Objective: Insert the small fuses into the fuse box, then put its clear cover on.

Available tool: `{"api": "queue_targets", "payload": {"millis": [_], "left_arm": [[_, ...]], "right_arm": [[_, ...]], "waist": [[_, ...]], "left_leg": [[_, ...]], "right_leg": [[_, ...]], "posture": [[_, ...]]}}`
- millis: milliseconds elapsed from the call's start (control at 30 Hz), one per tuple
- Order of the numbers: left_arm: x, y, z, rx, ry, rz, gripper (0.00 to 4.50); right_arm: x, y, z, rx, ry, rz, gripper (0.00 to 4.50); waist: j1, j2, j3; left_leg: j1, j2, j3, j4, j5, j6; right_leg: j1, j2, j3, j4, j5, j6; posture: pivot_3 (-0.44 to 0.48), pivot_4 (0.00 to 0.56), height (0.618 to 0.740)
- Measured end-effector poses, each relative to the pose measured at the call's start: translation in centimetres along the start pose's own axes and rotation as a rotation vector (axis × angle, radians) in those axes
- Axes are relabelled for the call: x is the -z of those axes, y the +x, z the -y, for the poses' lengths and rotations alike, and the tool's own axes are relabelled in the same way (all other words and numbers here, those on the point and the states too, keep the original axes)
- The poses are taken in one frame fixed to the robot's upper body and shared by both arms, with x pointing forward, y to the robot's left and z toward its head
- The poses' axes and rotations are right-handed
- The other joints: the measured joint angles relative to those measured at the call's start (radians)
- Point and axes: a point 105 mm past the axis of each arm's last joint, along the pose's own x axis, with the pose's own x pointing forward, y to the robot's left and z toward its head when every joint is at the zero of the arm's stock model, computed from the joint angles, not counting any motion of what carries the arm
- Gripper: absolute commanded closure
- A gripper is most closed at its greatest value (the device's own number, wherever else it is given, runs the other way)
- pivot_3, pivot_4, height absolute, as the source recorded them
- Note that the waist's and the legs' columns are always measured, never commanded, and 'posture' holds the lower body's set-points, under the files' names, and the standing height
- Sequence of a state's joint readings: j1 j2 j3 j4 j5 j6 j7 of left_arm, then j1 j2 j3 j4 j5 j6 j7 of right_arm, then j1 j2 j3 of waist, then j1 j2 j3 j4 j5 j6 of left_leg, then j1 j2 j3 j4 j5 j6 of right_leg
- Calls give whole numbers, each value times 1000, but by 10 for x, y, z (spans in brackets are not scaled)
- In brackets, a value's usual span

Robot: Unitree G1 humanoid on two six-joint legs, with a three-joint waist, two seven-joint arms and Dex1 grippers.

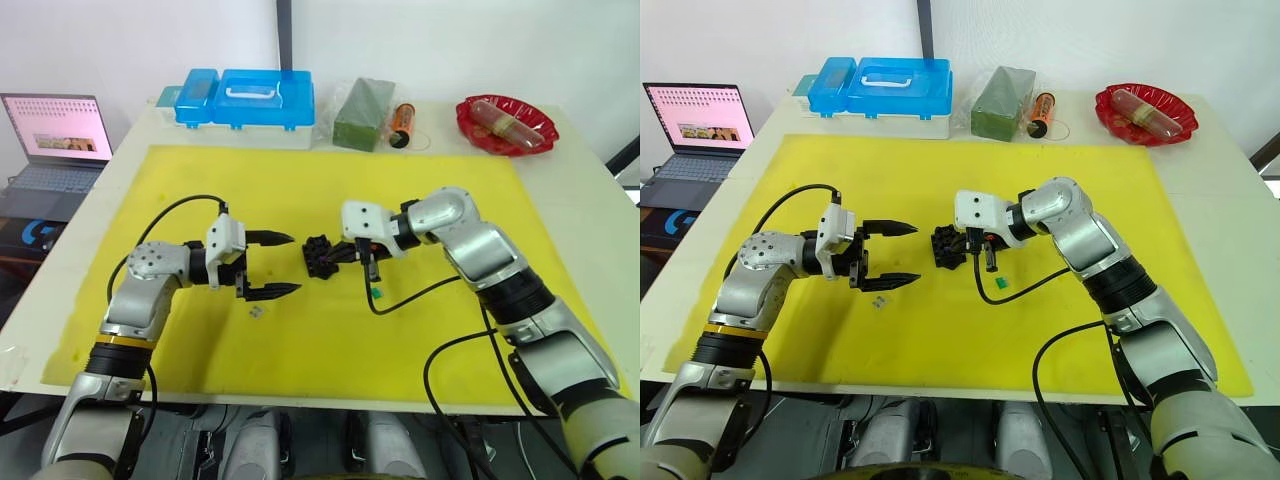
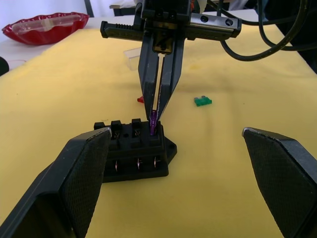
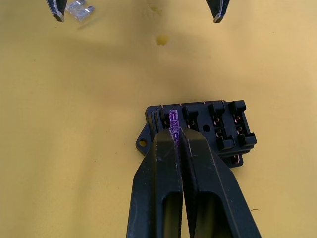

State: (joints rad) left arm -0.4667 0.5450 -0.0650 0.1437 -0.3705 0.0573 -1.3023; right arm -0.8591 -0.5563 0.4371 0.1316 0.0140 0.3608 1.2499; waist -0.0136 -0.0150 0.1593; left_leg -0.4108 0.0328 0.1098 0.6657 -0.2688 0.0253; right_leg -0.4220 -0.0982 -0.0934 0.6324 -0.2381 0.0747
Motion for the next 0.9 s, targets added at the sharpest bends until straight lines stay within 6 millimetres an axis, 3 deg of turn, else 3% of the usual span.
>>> {"api": "queue_targets", "payload": {"millis": [767, 900], "left_arm": [[0, 0, 0, 3, 0, -1, 43], [0, 0, 0, 2, 1, -1, 43]], "right_arm": [[-4, -1, 0, 8, 66, 7, 4500], [-19, -11, 4, -8, 56, 56, 4500]], "waist": [[0, 0, 0], [0, 0, 0]], "left_leg": [[0, 0, 0, 0, 0, 0], [0, 0, 0, 0, 0, 0]], "right_leg": [[0, 0, 0, 0, 0, 0], [0, 0, 0, 0, 0, 0]], "posture": [[0, 150, 740], [0, 150, 740]]}}
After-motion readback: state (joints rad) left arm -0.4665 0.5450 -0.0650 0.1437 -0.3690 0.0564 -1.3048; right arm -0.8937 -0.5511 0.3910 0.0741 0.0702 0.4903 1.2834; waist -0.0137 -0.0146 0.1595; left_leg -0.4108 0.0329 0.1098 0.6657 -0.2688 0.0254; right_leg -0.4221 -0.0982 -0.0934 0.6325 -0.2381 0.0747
